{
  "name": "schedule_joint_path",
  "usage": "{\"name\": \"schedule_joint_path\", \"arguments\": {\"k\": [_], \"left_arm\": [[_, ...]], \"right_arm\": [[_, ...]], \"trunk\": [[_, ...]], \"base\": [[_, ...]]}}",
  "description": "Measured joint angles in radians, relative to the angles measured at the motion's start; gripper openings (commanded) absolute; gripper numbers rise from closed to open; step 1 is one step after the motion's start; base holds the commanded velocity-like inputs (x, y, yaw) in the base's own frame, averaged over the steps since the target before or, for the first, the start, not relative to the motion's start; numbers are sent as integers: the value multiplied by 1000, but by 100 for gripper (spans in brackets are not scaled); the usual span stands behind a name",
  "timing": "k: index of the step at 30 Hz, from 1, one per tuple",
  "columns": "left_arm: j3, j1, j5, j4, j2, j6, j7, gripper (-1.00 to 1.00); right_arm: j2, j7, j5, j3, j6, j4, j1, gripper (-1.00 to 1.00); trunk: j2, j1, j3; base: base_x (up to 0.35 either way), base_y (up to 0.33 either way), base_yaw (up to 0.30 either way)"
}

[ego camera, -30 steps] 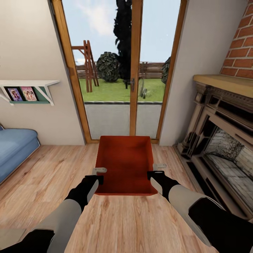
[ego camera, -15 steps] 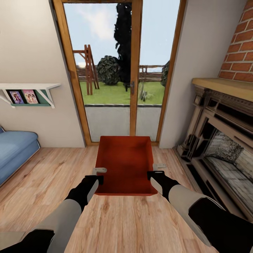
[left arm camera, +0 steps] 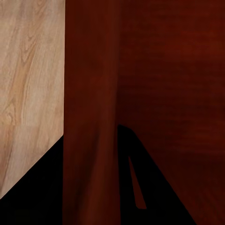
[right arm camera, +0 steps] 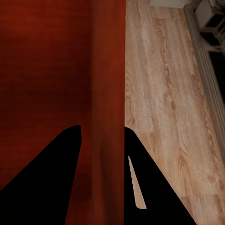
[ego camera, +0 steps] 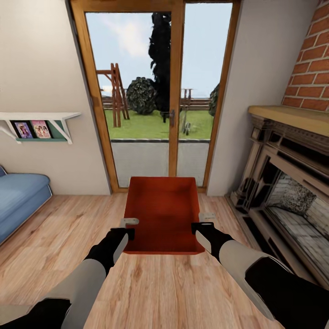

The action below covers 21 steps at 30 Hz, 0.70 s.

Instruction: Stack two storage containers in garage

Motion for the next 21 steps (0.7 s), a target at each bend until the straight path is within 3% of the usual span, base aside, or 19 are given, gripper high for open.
{"name": "schedule_joint_path", "arguments": {"k": [11,21], "left_arm": [[0,0,0,0,0,-1,0,-100],[0,0,0,0,0,2,0,-100]], "right_arm": [[-1,1,0,0,0,0,0,-100],[1,-1,0,0,2,0,0,-100]], "trunk": [[0,0,17],[0,0,18]], "base": [[0,0,0],[0,0,0]]}}
